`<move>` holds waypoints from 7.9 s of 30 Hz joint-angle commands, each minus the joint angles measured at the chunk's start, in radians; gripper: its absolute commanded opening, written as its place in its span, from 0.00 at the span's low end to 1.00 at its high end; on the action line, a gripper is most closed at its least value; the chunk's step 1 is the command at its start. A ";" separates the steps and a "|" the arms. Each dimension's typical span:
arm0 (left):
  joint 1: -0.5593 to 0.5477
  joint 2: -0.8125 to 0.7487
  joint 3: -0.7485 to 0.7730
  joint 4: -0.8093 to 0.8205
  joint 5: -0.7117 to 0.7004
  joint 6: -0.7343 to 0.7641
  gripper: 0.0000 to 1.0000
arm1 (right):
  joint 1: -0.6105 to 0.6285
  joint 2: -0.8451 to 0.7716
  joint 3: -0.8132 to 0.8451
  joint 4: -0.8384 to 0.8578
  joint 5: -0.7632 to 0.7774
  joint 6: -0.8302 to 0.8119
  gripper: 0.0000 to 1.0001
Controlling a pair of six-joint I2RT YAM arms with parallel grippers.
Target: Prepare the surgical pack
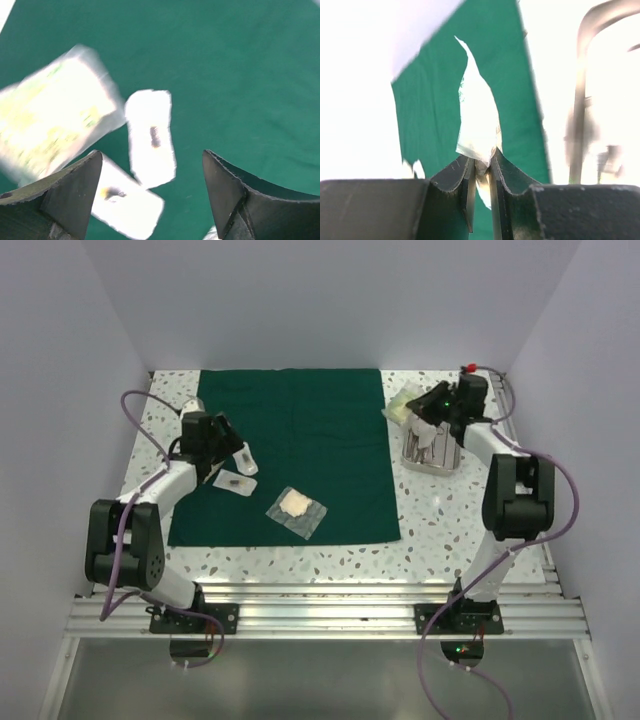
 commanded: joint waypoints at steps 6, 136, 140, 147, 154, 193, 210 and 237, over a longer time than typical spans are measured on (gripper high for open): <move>0.056 -0.120 -0.122 0.093 -0.101 -0.079 0.87 | -0.132 -0.104 -0.126 -0.015 0.070 0.015 0.18; -0.045 -0.126 -0.122 0.182 0.150 0.061 0.83 | -0.169 0.040 0.012 -0.107 0.050 -0.114 0.35; -0.030 -0.105 -0.111 0.163 0.119 0.064 0.83 | -0.169 0.005 0.018 -0.184 0.164 -0.149 0.60; -0.024 -0.042 -0.084 0.148 0.052 0.080 0.83 | -0.168 -0.139 -0.014 -0.258 0.285 -0.218 0.78; -0.024 0.065 -0.018 0.113 0.049 0.090 0.82 | -0.012 -0.280 -0.054 -0.317 0.290 -0.328 0.75; 0.005 -0.100 -0.280 0.367 0.196 -0.025 0.75 | 0.753 0.121 0.108 -0.488 0.148 -0.724 0.63; 0.004 -0.091 -0.274 0.369 0.208 -0.025 0.75 | 0.747 0.048 0.081 -0.451 0.187 -0.686 0.00; 0.002 -0.108 -0.280 0.377 0.227 -0.024 0.75 | 0.831 0.074 0.110 -0.489 0.317 -0.683 0.88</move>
